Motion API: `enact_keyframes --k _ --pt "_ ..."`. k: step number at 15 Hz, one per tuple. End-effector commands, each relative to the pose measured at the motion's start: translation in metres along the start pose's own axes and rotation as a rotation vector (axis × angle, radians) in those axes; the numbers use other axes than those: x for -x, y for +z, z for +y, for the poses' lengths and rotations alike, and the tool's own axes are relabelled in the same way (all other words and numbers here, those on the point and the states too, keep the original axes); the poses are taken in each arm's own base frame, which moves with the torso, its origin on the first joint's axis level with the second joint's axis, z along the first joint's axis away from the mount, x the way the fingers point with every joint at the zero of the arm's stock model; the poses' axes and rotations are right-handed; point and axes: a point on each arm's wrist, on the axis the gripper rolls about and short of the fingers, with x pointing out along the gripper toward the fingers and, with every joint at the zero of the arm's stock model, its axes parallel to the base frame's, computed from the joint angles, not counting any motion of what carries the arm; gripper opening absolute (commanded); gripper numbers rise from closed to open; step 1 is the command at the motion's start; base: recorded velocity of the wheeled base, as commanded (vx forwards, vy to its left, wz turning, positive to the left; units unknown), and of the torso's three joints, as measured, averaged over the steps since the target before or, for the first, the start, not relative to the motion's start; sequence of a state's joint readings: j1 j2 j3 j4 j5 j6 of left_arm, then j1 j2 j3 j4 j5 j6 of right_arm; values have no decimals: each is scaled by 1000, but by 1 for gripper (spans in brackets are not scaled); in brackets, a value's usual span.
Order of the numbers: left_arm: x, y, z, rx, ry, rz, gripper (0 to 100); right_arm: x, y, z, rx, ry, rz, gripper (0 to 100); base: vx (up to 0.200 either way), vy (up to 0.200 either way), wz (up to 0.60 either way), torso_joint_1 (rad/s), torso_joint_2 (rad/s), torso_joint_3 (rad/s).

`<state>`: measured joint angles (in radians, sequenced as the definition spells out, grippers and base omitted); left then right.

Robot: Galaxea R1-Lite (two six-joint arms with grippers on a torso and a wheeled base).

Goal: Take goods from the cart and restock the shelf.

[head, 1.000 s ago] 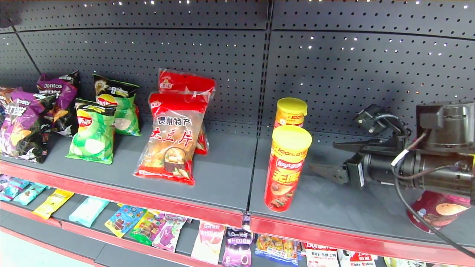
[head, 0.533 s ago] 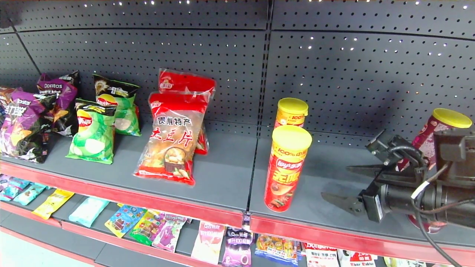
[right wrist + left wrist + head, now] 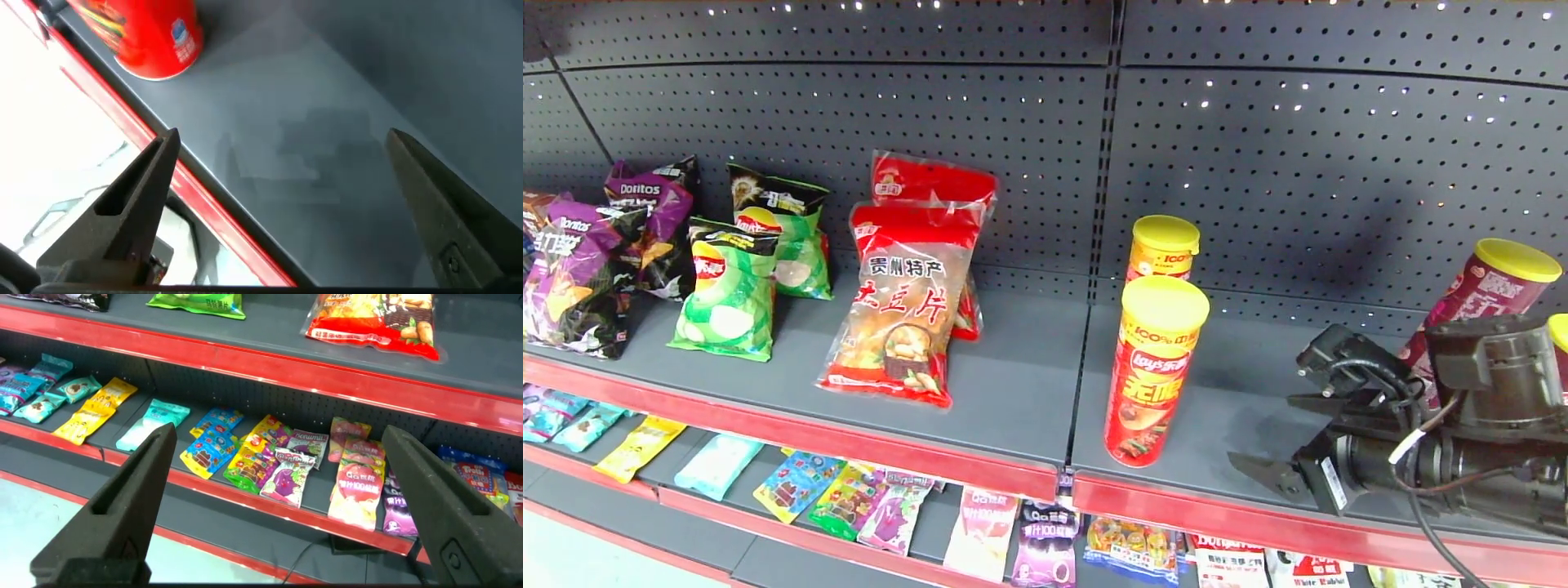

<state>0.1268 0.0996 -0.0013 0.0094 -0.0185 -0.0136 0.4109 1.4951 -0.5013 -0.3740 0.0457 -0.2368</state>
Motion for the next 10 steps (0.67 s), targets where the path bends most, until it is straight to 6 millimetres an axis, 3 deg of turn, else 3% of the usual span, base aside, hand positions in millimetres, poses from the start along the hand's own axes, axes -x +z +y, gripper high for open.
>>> enact_keyframes --k 1,4,8,10 --pt "0 0 0 0 1 1 100 -11 -1 4 10 22 31 100 0 0 0 0 0 0" --pt "0 0 0 0 1 1 100 -12 2 7 13 33 23 100 0 0 0 0 0 0" --pt "0 0 0 0 1 1 100 27 -6 10 25 36 -61 100 0 0 0 0 0 0" --pt "0 0 0 0 1 1 100 59 -22 15 29 52 -137 100 0 0 0 0 0 0"
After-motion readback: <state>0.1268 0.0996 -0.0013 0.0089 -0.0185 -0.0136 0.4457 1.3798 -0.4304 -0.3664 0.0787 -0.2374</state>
